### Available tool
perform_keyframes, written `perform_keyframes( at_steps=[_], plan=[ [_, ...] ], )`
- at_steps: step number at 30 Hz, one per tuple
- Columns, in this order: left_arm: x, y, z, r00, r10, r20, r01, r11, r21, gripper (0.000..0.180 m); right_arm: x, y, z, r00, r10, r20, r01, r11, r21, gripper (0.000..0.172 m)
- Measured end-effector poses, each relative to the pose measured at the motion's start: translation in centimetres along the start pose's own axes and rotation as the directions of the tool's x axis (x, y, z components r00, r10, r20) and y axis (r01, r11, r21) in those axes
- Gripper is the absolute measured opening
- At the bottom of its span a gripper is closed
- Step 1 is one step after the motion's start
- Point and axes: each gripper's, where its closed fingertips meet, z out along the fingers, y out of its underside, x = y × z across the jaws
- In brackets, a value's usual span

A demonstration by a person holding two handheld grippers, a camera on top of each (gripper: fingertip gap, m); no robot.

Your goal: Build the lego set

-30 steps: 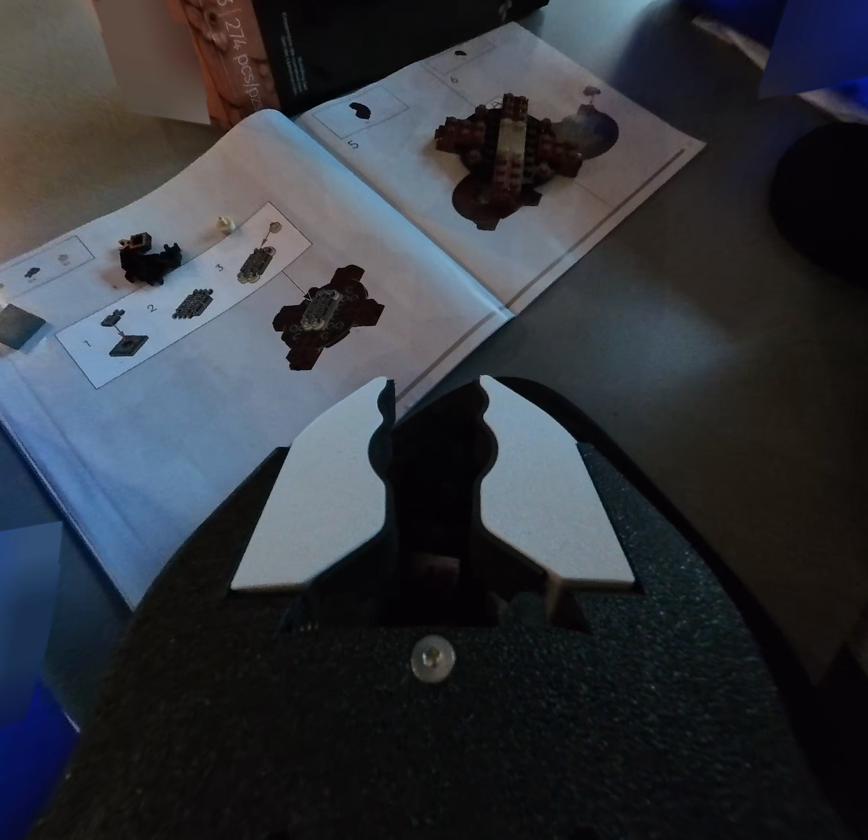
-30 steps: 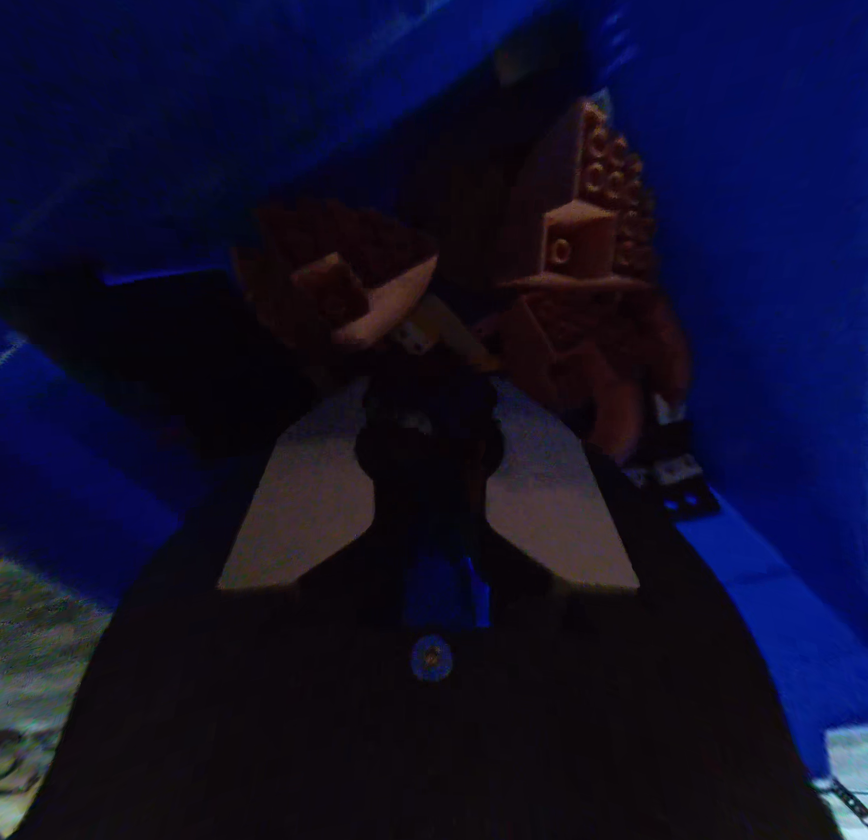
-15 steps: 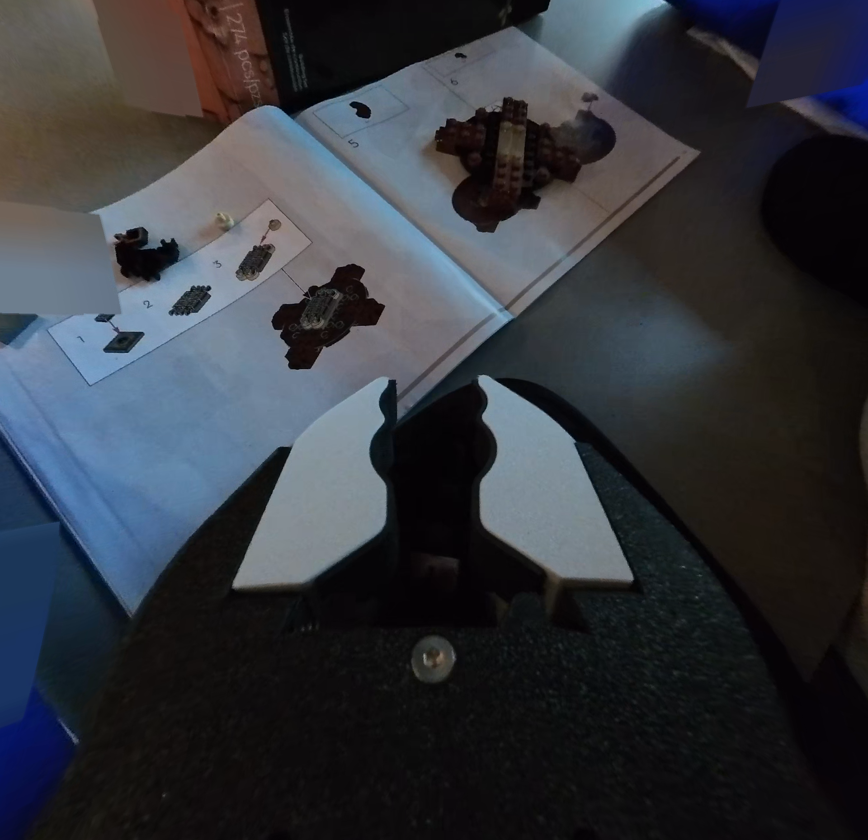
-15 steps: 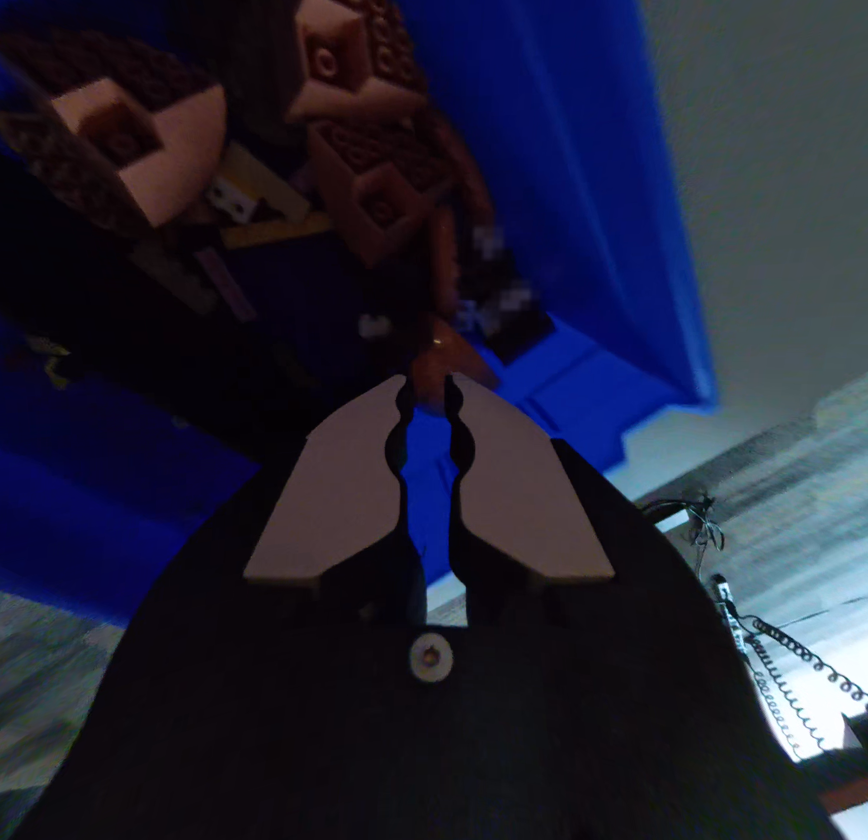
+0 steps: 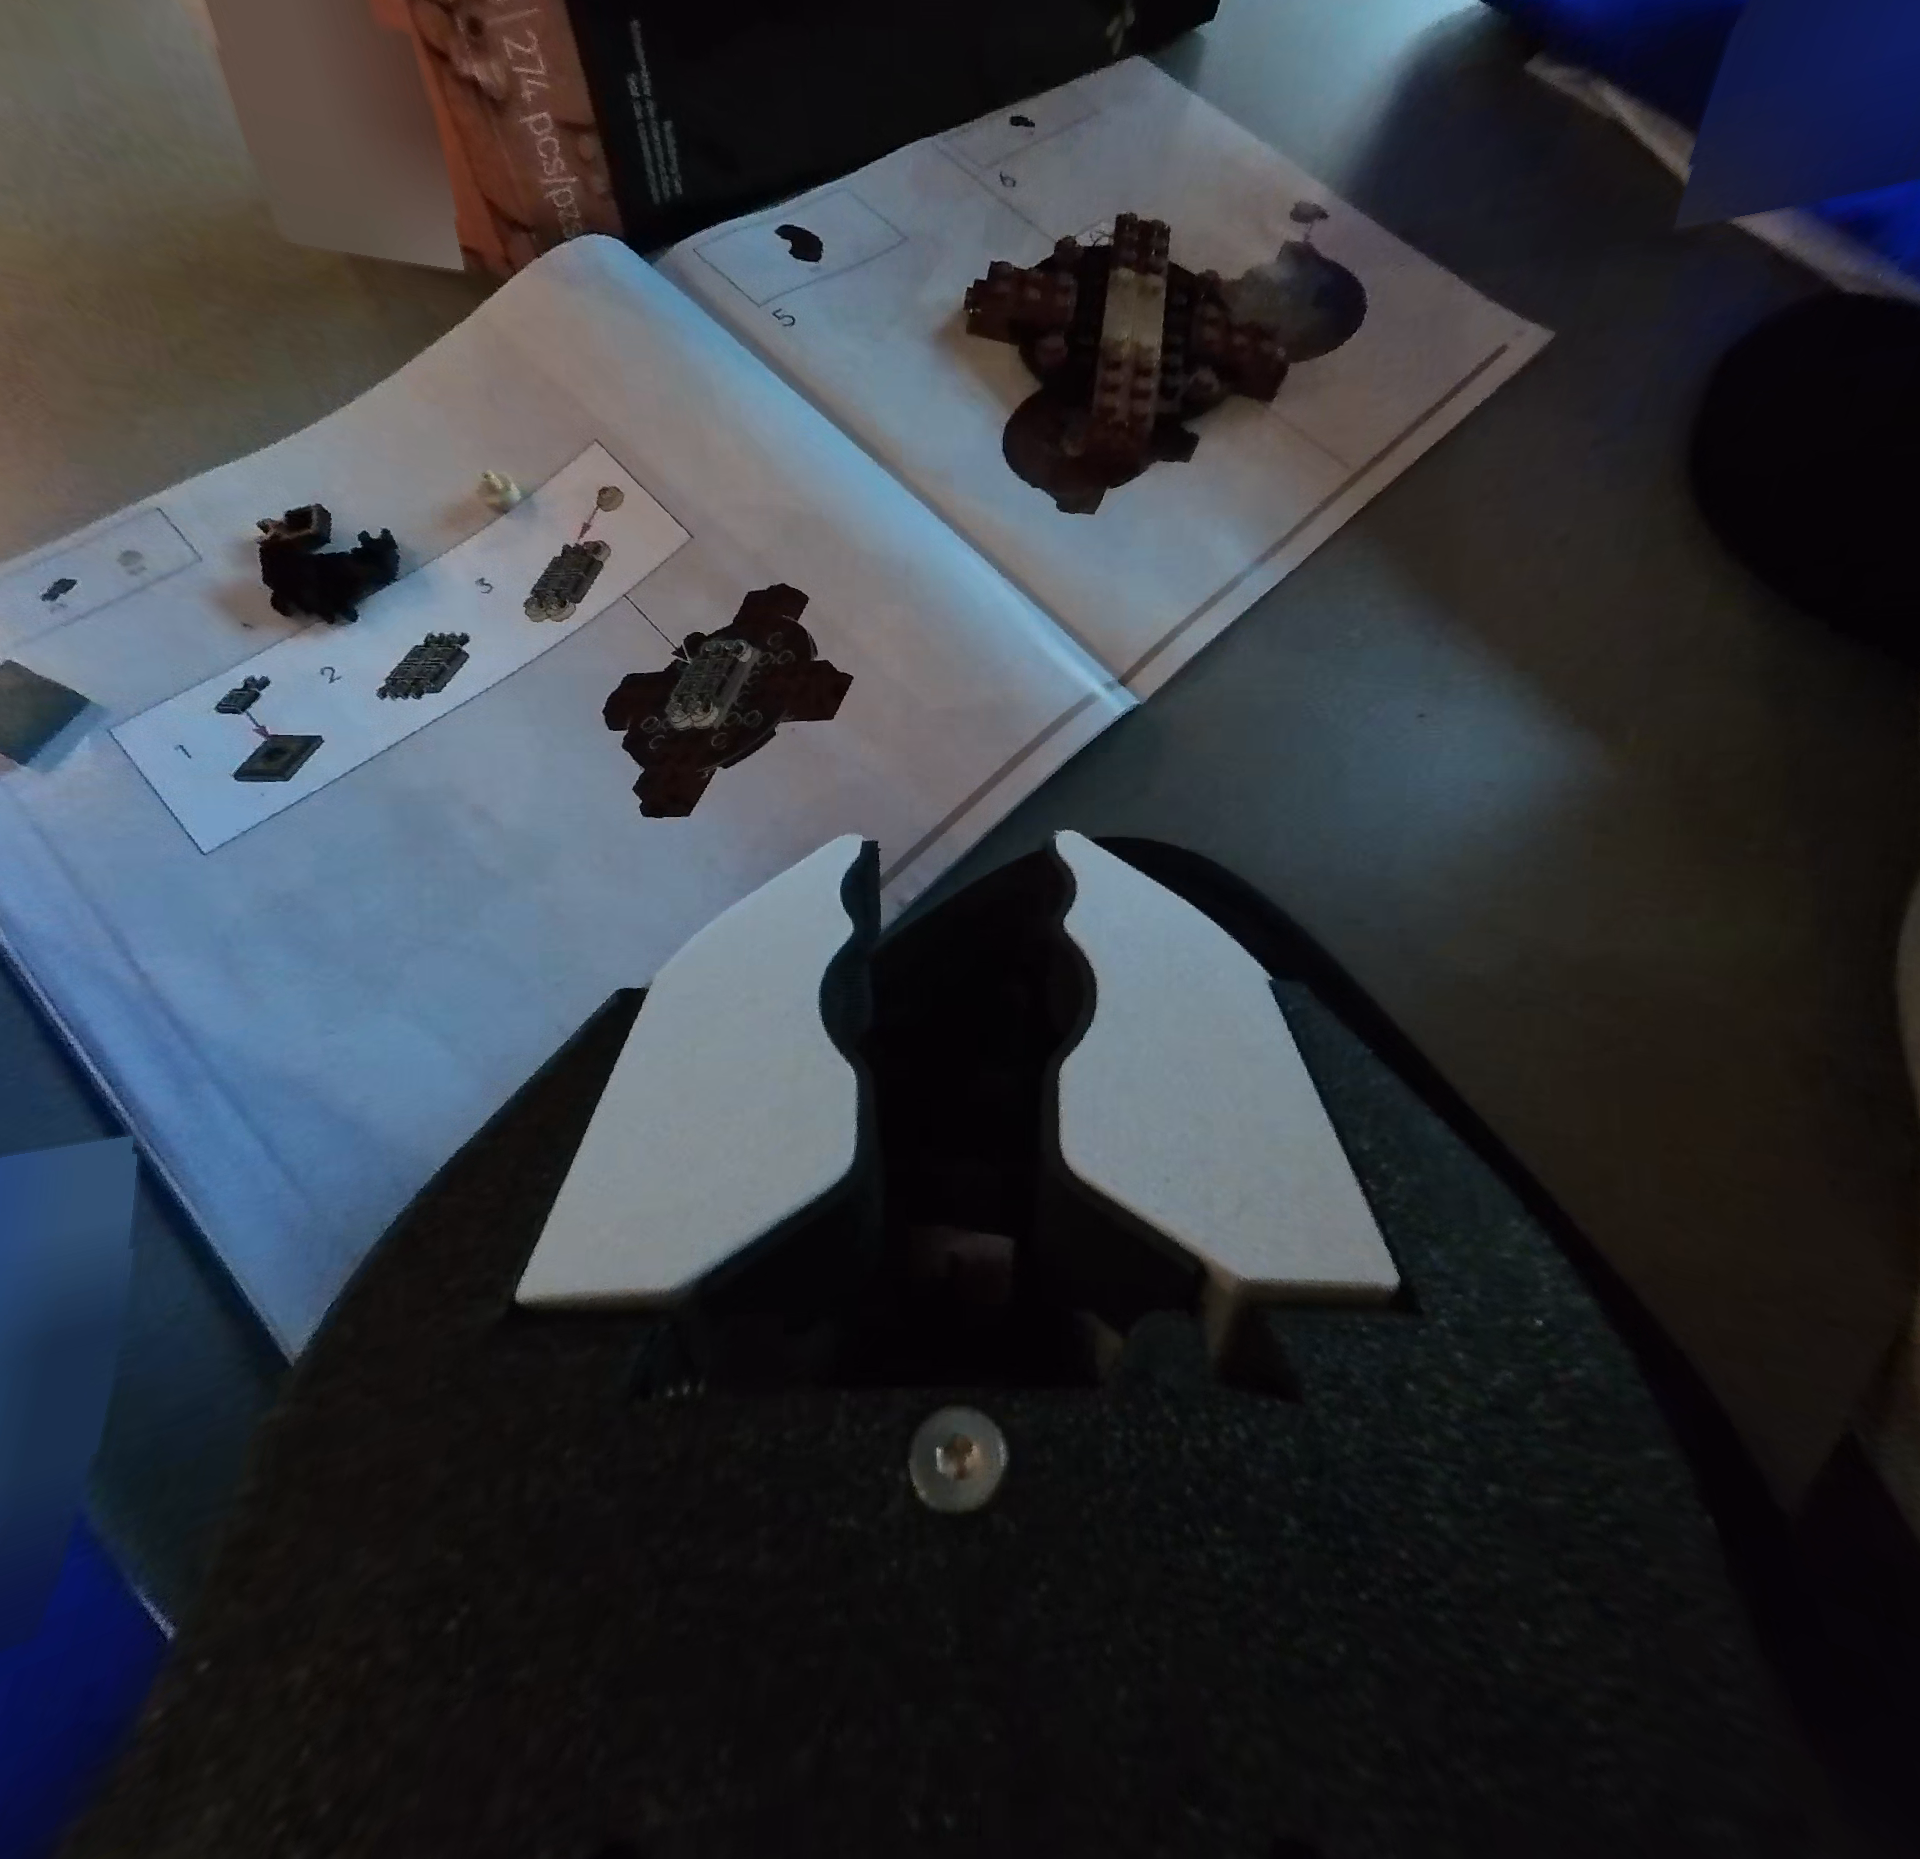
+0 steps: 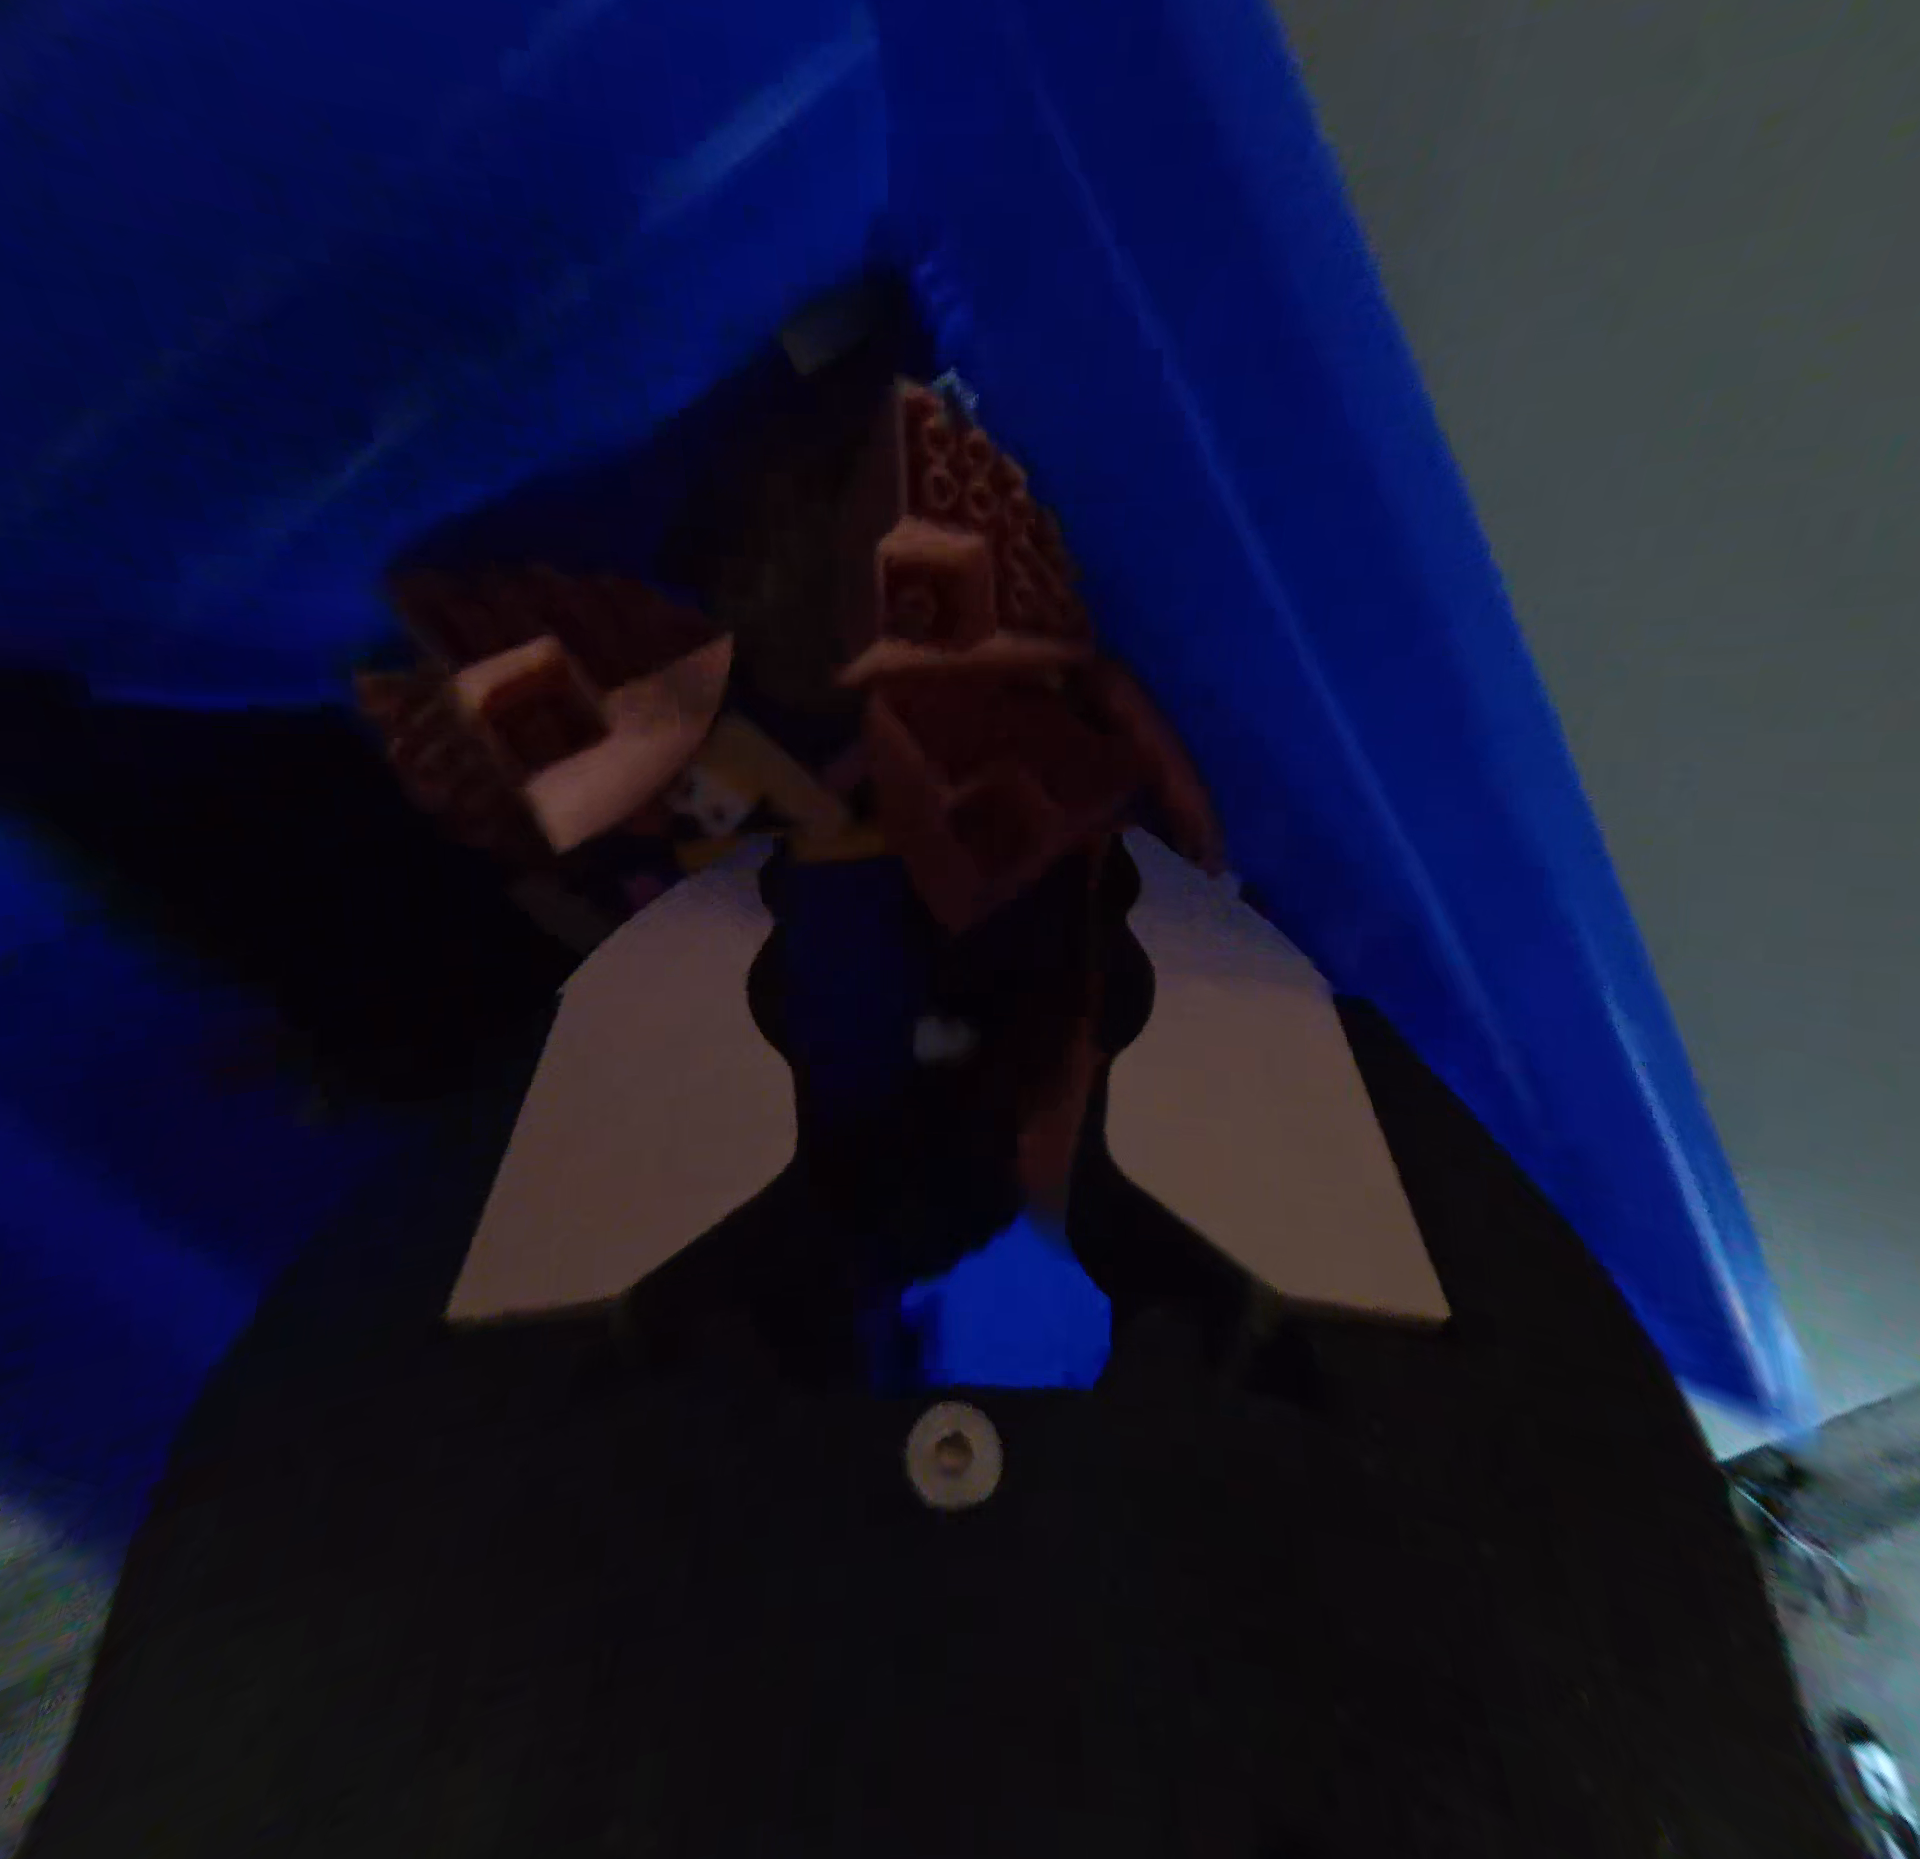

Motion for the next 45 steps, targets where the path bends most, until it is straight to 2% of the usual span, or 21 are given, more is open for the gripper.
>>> perform_keyframes(
  at_steps=[3, 6, 9, 13, 16, 18, 21, 25, 27, 28, 30, 33, 35, 38, 45],
  plan=[
    [0.0, 0.0, 0.0, 1.0, 0.012, 0.011, -0.012, 1.0, -0.004, 0.029, 0.2, 0.0, 1.7, 0.999, -0.04, -0.036, 0.039, 0.998, -0.042, 0.049],
    [0.0, 0.1, 0.0, 1.0, 0.016, 0.015, -0.016, 1.0, -0.007, 0.029, -2.0, 1.1, 1.3, 0.993, -0.1, 0.069, 0.106, 0.989, -0.103, 0.048],
    [0.0, 0.1, 0.0, 1.0, 0.013, 0.013, -0.013, 1.0, -0.005, 0.029, -3.2, 3.4, -0.1, 0.987, -0.077, 0.138, 0.101, 0.979, -0.179, 0.047],
    [0.0, 0.0, 0.0, 1.0, 0.002, 0.0, -0.002, 1.0, 0.0, 0.029, -1.8, 5.1, -2.1, 0.997, -0.004, 0.076, 0.02, 0.977, -0.213, 0.047],
    [0.0, 0.0, 0.0, 1.0, -0.01, -0.01, 0.01, 1.0, 0.005, 0.029, -0.6, 4.7, -3.2, 1.0, -0.003, 0.021, 0.006, 0.985, -0.175, 0.046],
    [0.0, -0.1, 0.0, 1.0, -0.013, -0.011, 0.013, 1.0, 0.006, 0.029, -1.1, 2.2, -3.0, 0.998, -0.021, 0.061, 0.024, 0.999, -0.048, 0.056],
    [0.0, -0.1, 0.0, 1.0, -0.011, -0.006, 0.011, 1.0, 0.007, 0.028, -2.5, -1.4, -1.7, 0.989, -0.098, 0.111, 0.09, 0.993, 0.074, 0.089],
    [-0.1, -0.1, 0.0, 1.0, -0.012, -0.004, 0.012, 1.0, 0.007, 0.028, -4.1, -3.6, 1.2, 0.961, -0.256, 0.107, 0.246, 0.964, 0.099, 0.103],
    [-0.1, -0.1, -0.1, 1.0, -0.015, -0.003, 0.016, 1.0, 0.008, 0.028, -4.1, -3.1, 2.6, 0.956, -0.275, 0.104, 0.271, 0.962, 0.042, 0.097],
    [-0.1, -0.1, 0.0, 1.0, -0.015, -0.002, 0.015, 1.0, 0.008, 0.028, -4.0, -2.3, 3.0, 0.956, -0.272, 0.11, 0.274, 0.962, -0.003, 0.087],
    [-0.1, -0.1, 0.0, 1.0, -0.012, 0.001, 0.012, 1.0, 0.006, 0.028, -3.7, -1.8, 2.4, 0.969, -0.209, 0.133, 0.21, 0.978, 0.006, 0.056],
    [-0.1, 0.0, 0.0, 1.0, -0.009, 0.003, 0.009, 1.0, 0.003, 0.028, -1.9, 0.9, 1.4, 0.986, -0.135, 0.101, 0.141, 0.988, -0.063, 0.029],
    [-0.1, 0.0, 0.0, 1.0, -0.013, -0.002, 0.013, 1.0, 0.003, 0.028, -1.1, 2.7, 0.9, 0.993, -0.084, 0.083, 0.092, 0.991, -0.1, 0.029],
    [-0.1, -0.1, 0.0, 1.0, -0.022, -0.01, 0.022, 1.0, 0.004, 0.028, -1.0, 3.5, -0.1, 0.996, -0.032, 0.08, 0.04, 0.994, -0.1, 0.029],
    [-0.1, 0.0, 0.0, 1.0, -0.01, 0.003, 0.01, 1.0, 0.0, 0.027, 0.0, 3.9, -1.6, 0.999, -0.046, 0.01, 0.047, 0.993, -0.107, 0.033]
  ],
)
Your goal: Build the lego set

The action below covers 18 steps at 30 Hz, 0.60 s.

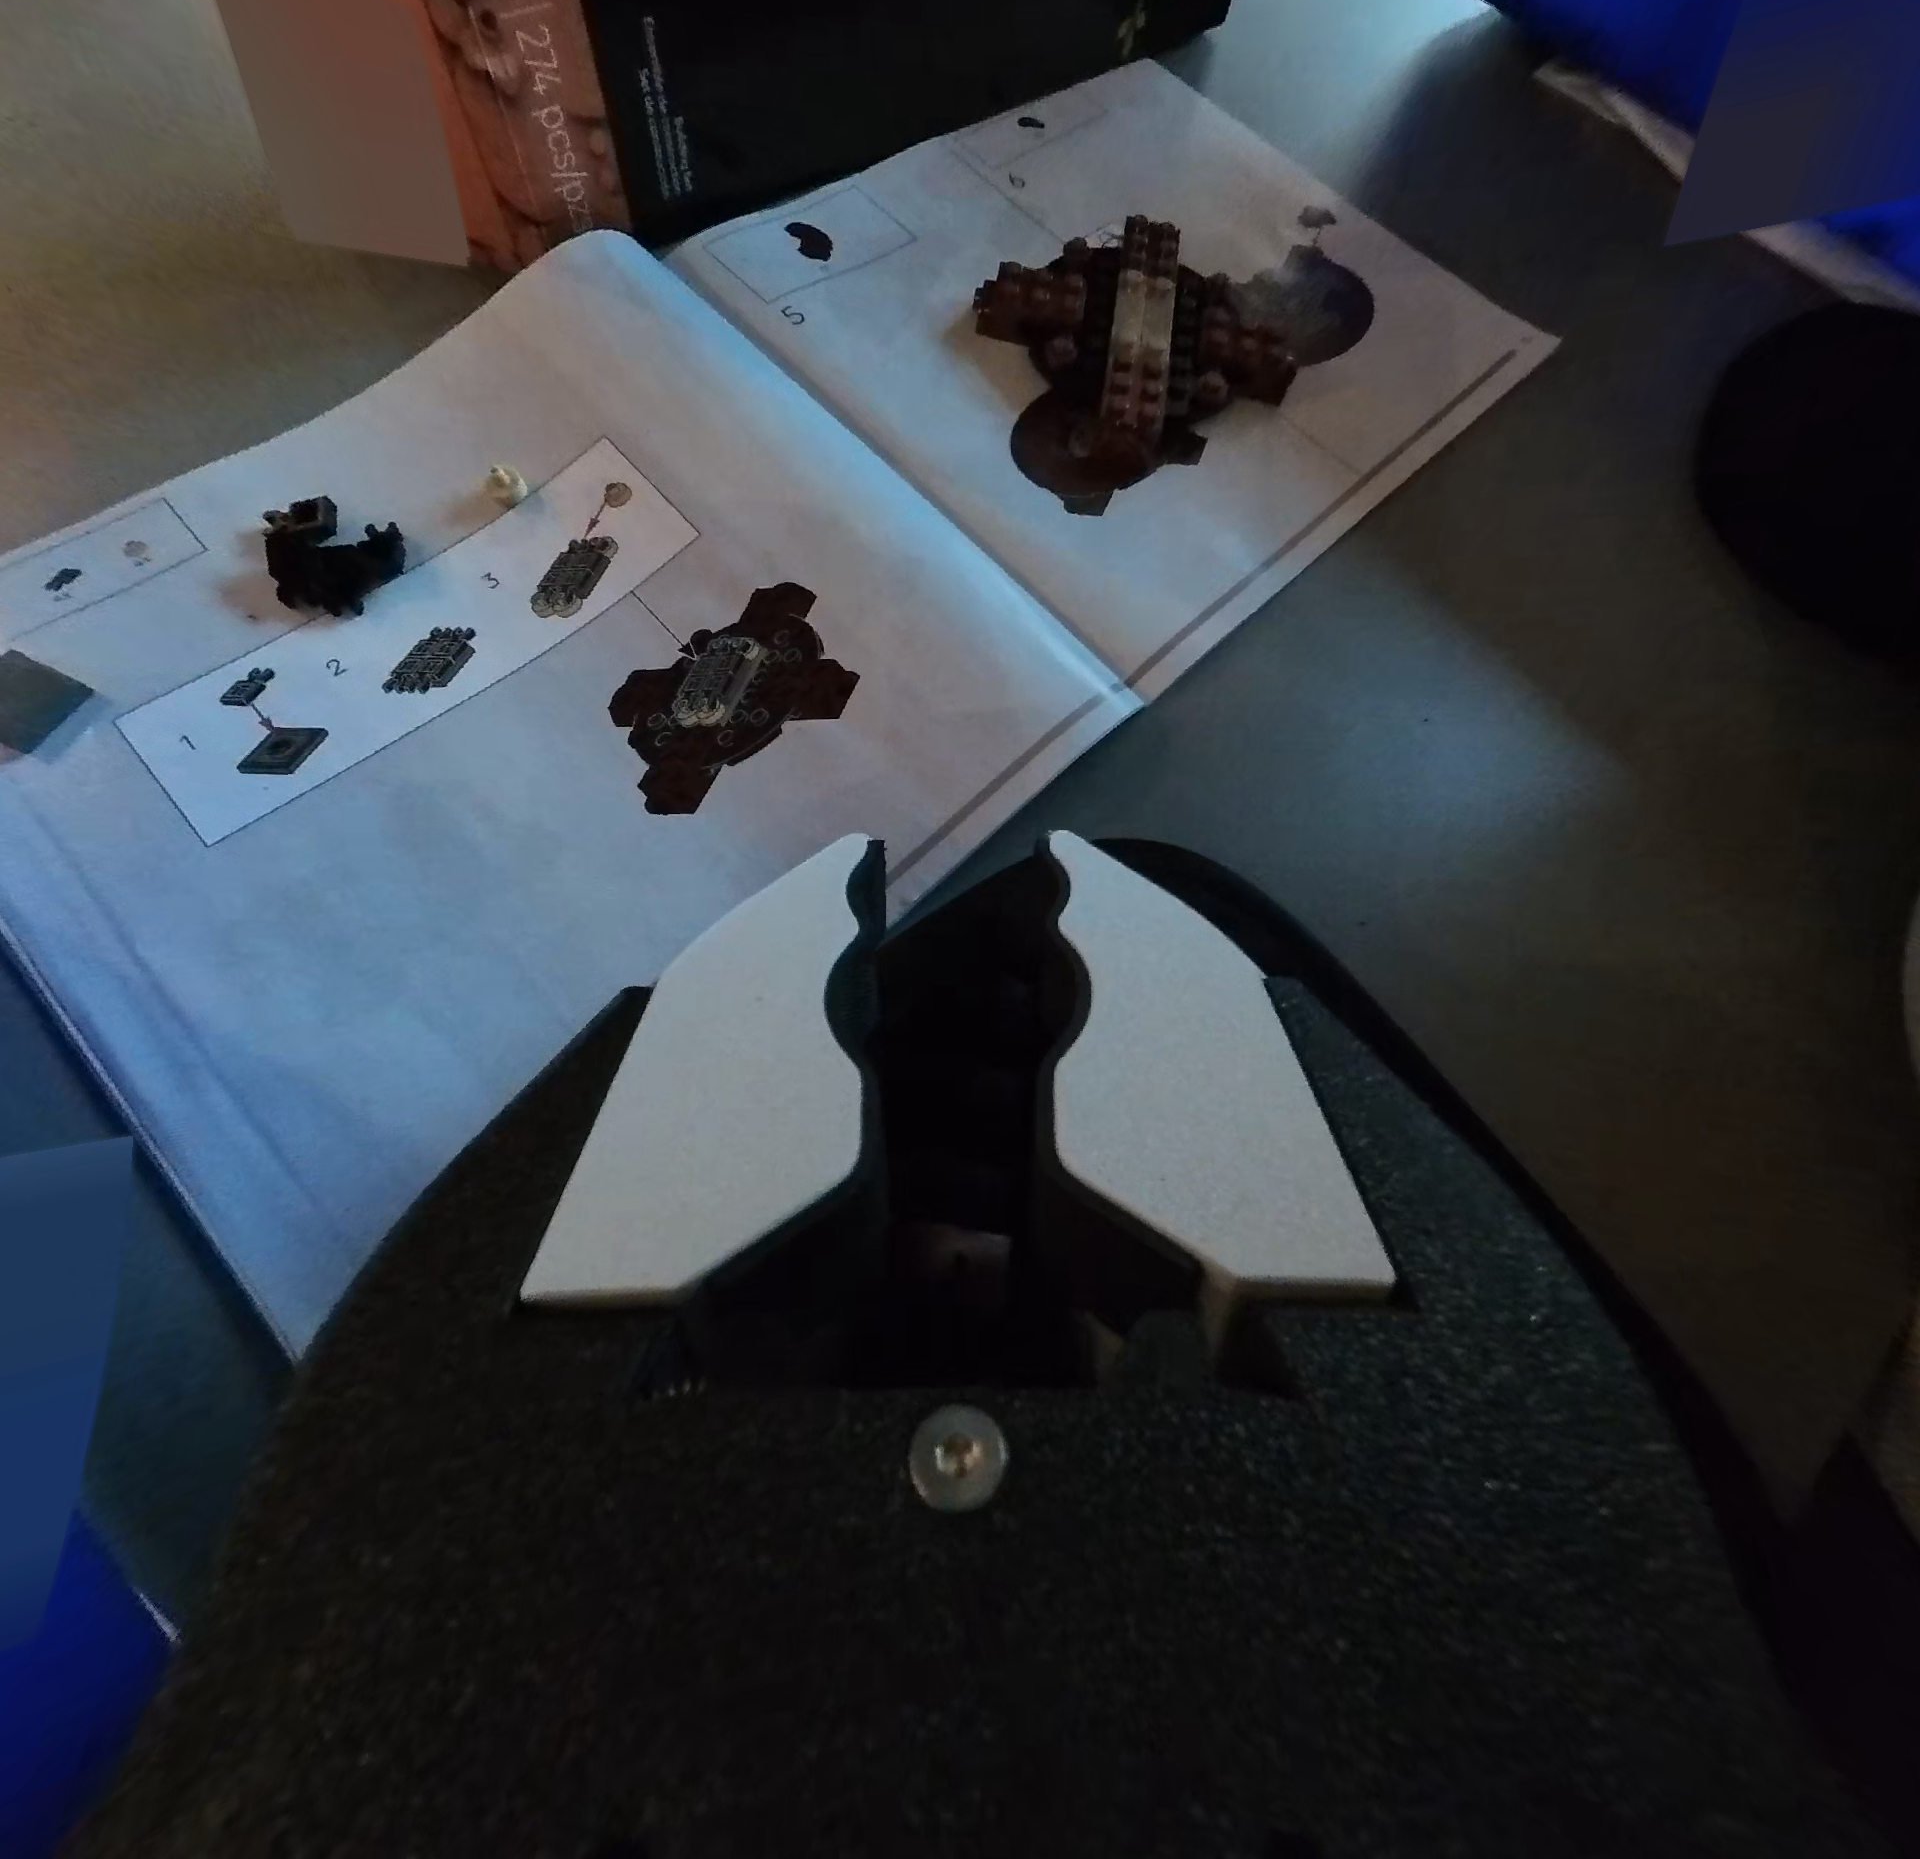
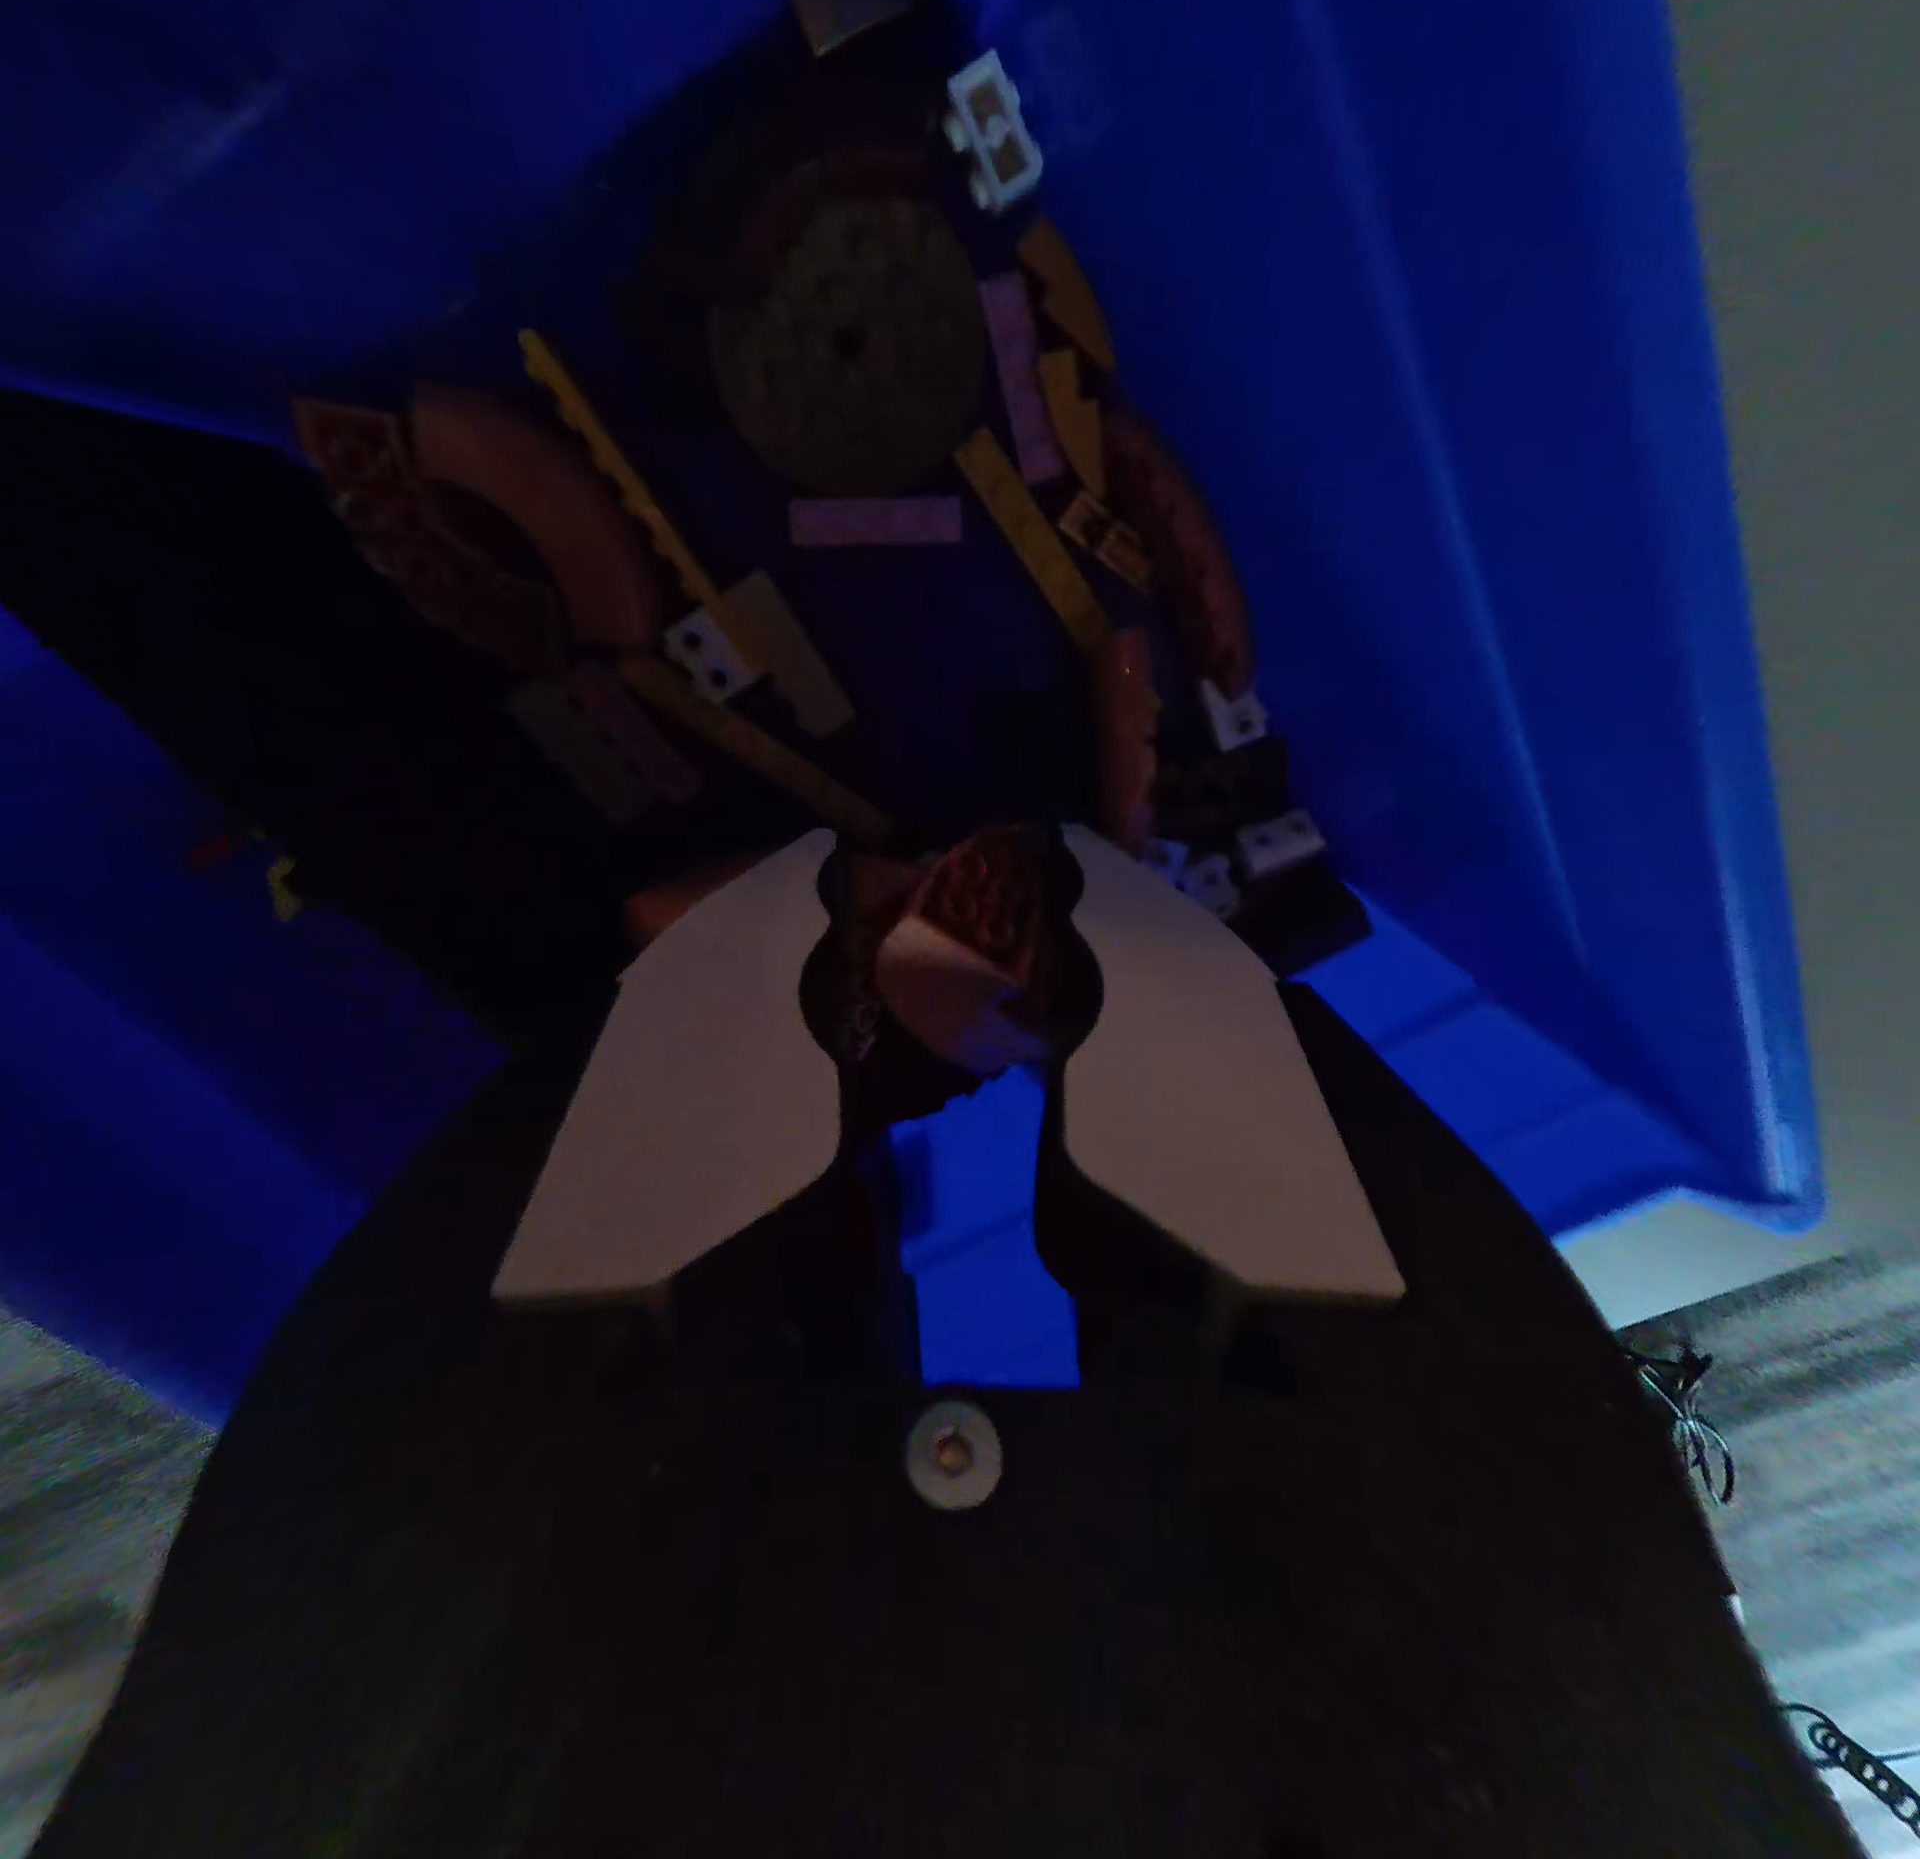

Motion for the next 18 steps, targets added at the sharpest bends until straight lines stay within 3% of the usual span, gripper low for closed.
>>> perform_keyframes(
  at_steps=[11, 16, 18],
  plan=[
    [0.0, 0.1, 0.1, 1.0, -0.001, 0.003, 0.001, 1.0, -0.007, 0.027, 0.4, -0.6, -1.5, 0.998, 0.047, -0.048, -0.041, 0.994, 0.105, 0.034],
    [0.0, 0.1, 0.1, 1.0, 0.006, 0.009, -0.006, 1.0, -0.011, 0.027, 0.1, 0.2, -1.9, 0.998, 0.018, -0.056, -0.014, 0.998, 0.065, 0.041],
    [0.0, 0.1, 0.1, 1.0, 0.006, 0.009, -0.006, 1.0, -0.011, 0.027, 0.4, 1.5, -2.2, 0.997, -0.001, -0.079, 0.0, 1.0, -0.016, 0.042]
  ],
)
